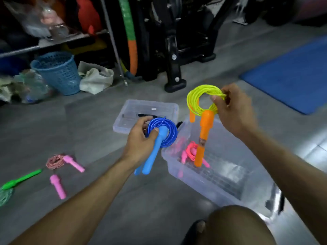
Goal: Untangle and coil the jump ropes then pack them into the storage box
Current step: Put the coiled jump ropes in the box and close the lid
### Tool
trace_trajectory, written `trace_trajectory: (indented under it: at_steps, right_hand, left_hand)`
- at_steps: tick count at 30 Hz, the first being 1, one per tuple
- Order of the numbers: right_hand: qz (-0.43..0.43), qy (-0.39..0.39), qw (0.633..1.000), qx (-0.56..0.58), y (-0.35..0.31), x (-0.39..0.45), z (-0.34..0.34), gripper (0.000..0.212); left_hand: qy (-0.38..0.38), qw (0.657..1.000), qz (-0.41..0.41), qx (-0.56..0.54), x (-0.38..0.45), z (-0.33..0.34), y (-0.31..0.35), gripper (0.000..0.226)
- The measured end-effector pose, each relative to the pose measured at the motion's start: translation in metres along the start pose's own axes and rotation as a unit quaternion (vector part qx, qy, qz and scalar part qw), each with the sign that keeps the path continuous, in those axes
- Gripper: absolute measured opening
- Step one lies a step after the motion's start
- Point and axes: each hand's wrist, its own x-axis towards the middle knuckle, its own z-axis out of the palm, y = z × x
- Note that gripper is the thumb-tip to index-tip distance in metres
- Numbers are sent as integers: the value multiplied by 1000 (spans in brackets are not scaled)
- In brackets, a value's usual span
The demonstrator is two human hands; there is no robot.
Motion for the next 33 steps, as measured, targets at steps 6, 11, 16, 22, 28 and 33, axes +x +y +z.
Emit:
trace_trajectory:
  at_steps: [6,11,16,22,28,33]
  right_hand:
    - [83,-3,995,-58,93,-45,-46,17]
    - [126,-24,987,-97,154,-90,-61,18]
    - [213,17,972,-100,193,-109,-64,16]
    - [261,-93,950,-146,221,-120,-52,15]
    - [285,-270,891,-227,254,-105,-20,28]
    - [318,-259,872,-266,279,-91,26,24]
  left_hand:
    - [-62,998,-1,-18,10,111,4,28]
    - [-145,989,-9,-9,18,191,-7,32]
    - [-183,983,-1,6,40,252,-19,30]
    - [-221,971,-72,62,36,280,-72,27]
    - [-247,947,-156,135,22,288,-124,33]
    - [-280,918,-193,205,30,306,-155,37]
